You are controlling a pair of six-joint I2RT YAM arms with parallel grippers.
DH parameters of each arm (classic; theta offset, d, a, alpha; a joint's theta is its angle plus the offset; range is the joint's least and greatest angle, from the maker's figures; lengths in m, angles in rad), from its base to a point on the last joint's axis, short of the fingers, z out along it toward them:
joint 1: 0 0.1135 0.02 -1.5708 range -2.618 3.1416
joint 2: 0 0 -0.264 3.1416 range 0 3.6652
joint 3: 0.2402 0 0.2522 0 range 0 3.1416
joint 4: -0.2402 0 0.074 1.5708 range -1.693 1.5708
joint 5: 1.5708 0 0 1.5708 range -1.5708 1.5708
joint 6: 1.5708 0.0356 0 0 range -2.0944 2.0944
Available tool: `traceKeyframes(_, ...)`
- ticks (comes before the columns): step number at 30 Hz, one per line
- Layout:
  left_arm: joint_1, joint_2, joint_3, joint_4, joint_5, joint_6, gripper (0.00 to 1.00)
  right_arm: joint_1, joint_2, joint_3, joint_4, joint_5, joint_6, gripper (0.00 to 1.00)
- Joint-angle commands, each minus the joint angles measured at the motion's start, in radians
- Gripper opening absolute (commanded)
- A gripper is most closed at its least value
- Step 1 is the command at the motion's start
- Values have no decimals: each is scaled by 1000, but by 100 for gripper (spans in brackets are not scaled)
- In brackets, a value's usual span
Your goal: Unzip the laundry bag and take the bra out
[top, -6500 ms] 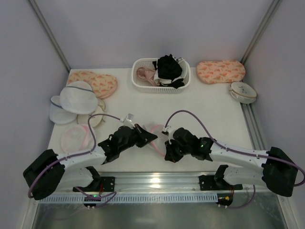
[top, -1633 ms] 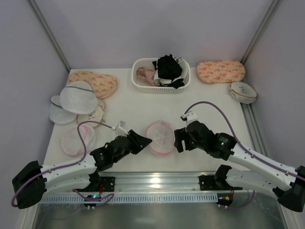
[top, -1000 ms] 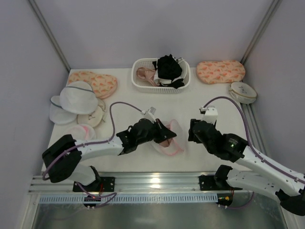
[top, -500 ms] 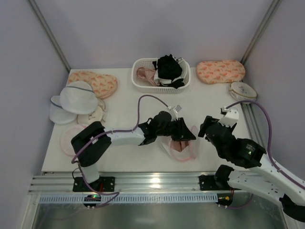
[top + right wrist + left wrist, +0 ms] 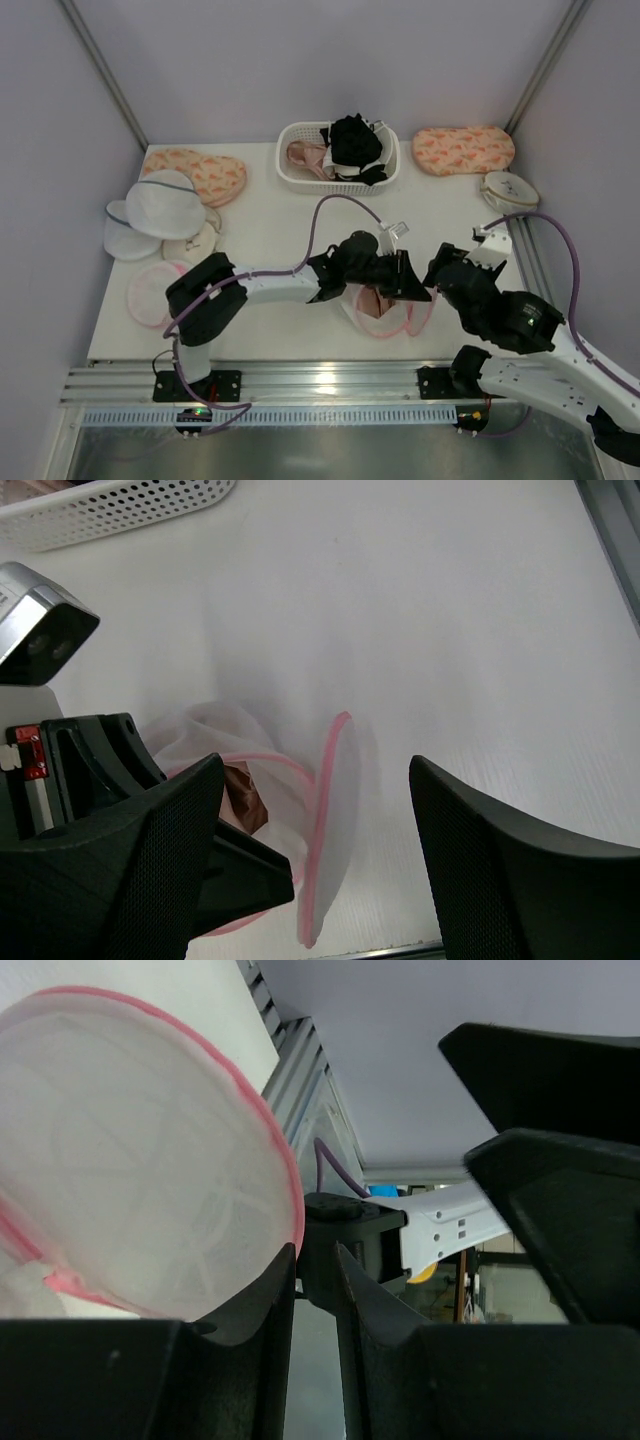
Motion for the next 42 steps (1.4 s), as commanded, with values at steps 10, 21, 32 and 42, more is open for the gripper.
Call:
traceKeyframes(10, -38, 18, 37, -140, -118, 85, 49, -1, -80, 73, -115, 131, 128, 78)
traceKeyframes(21, -8, -335, -85, -453, -549, 384, 78, -1, -68, 1, -12, 35, 51, 78)
traceKeyframes(32, 15, -291, -53, -658, -605, 585, 79, 1, -16, -33, 69, -37, -1, 78)
traceKeyframes(42, 14, -214, -59, -664, -588, 624, 48, 1, 12, -157, 319, -318, -143, 68)
